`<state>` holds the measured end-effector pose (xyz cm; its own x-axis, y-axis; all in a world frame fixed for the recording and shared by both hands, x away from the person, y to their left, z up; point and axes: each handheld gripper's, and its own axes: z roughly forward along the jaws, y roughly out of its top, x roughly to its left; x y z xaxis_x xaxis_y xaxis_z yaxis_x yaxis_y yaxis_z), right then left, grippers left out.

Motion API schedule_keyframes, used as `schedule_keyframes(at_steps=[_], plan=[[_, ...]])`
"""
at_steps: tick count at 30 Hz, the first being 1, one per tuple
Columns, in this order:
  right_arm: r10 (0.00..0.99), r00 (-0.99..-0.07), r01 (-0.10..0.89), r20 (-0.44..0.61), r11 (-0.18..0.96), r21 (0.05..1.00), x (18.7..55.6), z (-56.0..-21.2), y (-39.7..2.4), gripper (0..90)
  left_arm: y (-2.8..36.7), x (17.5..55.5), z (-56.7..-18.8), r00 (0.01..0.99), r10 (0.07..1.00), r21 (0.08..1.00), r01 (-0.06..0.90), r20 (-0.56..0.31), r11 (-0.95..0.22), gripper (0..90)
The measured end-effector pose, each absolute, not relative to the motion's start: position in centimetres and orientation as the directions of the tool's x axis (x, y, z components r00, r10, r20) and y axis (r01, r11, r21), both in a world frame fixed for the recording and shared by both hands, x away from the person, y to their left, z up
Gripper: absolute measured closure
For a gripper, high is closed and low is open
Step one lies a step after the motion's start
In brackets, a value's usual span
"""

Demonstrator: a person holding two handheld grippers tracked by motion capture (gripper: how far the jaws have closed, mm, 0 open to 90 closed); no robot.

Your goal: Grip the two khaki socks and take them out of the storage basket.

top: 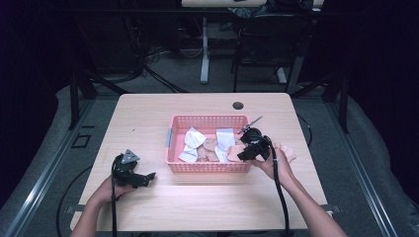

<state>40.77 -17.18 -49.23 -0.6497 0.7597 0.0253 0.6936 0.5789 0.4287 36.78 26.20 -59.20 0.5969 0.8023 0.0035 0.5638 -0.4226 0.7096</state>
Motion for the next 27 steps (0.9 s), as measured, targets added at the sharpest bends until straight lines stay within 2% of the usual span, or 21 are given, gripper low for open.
schedule_keyframes(at_steps=[3,5,7,8,12,13,15,16,21,22,27], plan=[[0.76,-0.649,0.695,0.016,0.585,0.418,40.8,-49.4,-17.1,64.5,26.2,36.8,-59.2,0.595,0.803,0.711,0.565,0.001,-0.419,0.0],[0.778,-0.627,0.703,0.028,0.551,0.449,40.8,-49.7,-17.1,71.5,26.2,36.8,-59.2,0.595,0.803,0.711,0.564,0.002,-0.42,0.0],[0.775,-0.632,0.706,0.019,0.566,0.426,40.9,-49.4,-17.3,73.9,26.2,36.8,-59.2,0.595,0.804,0.711,0.564,0.001,-0.419,0.0],[0.773,-0.634,0.707,0.017,0.57,0.419,40.9,-49.4,-17.4,78.4,26.2,36.8,-59.2,0.596,0.803,0.711,0.564,0.002,-0.42,0.0],[0.776,-0.63,0.71,0.009,0.571,0.413,40.9,-49.5,-17.5,85.2,26.2,36.8,-59.2,0.596,0.803,0.711,0.564,0.002,-0.42,0.0],[0.771,-0.637,0.705,0.005,0.58,0.407,40.9,-49.5,-17.6,89.6,26.2,36.8,-59.2,0.596,0.803,0.711,0.564,0.002,-0.421,0.0],[0.786,-0.618,0.711,0.017,0.549,0.44,40.8,-49.9,-17.6,89.8,26.2,36.8,-59.2,0.596,0.803,0.711,0.565,0.001,-0.42,0.0],[0.774,-0.634,0.709,0.012,0.574,0.41,40.9,-49.6,-17.7,89.8,26.2,36.8,-59.2,0.596,0.803,0.711,0.564,0.002,-0.42,0.0],[0.776,-0.63,0.708,0.022,0.562,0.428,40.8,-49.4,-17.7,90.0,26.2,36.8,-59.2,0.596,0.803,0.711,0.564,0.002,-0.42,0.0],[0.784,-0.62,0.706,0.032,0.54,0.458,40.7,-49.5,-17.6,90.0,26.2,36.8,-59.2,0.595,0.803,0.711,0.564,0.001,-0.419,0.0],[0.766,-0.641,0.695,0.049,0.551,0.462,40.7,-48.1,-17.4,90.0,26.2,36.8,-59.2,0.596,0.803,0.711,0.564,0.002,-0.42,0.0]])
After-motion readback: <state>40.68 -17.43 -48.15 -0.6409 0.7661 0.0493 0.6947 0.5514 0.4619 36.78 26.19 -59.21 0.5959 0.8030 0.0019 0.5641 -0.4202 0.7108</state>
